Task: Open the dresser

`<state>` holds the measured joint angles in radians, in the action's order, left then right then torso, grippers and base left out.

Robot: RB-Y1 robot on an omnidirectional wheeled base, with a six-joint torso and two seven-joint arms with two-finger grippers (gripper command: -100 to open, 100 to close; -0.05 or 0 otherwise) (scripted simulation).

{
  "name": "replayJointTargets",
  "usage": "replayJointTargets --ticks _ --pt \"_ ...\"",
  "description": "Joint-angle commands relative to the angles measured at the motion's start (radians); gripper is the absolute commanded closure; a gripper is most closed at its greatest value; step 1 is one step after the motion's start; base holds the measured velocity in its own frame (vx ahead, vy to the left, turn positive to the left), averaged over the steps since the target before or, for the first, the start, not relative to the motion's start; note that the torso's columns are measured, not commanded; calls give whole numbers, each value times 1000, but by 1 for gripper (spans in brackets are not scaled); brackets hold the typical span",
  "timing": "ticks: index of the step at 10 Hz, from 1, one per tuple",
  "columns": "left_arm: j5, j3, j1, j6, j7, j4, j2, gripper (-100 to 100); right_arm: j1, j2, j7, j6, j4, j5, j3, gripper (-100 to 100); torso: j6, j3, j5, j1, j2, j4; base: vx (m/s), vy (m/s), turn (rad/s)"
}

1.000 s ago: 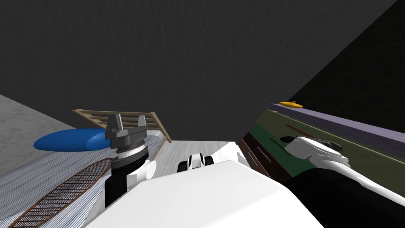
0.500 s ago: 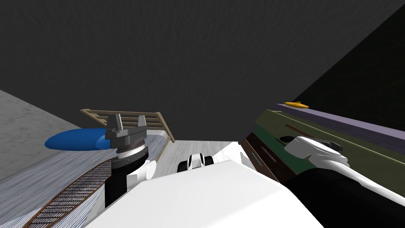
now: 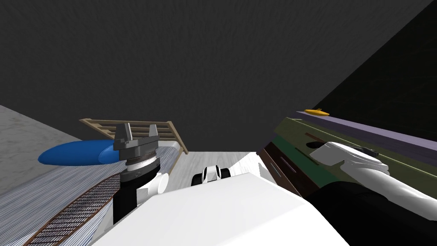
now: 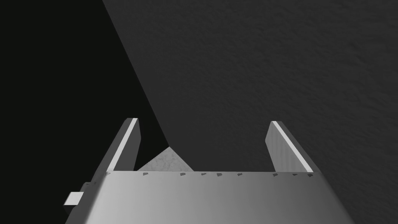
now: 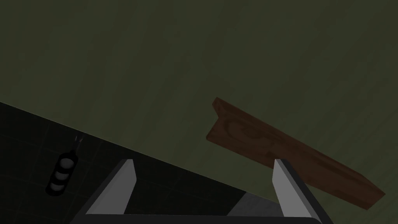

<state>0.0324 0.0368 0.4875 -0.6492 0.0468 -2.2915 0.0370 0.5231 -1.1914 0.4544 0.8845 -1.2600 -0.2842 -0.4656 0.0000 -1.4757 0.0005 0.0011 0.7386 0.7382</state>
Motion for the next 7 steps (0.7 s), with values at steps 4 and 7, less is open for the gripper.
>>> replayJointTargets --ticks 4,7 --pt "0 0 0 0 0 0 0 0 1 -16 20 4 -5 24 -6 0 0 0 -1 -1 -1 0 -1 1 -1" --pt "0 0 0 0 0 0 0 0 1 -16 20 4 -5 24 -6 0 0 0 -1 -1 -1 0 0 0 0"
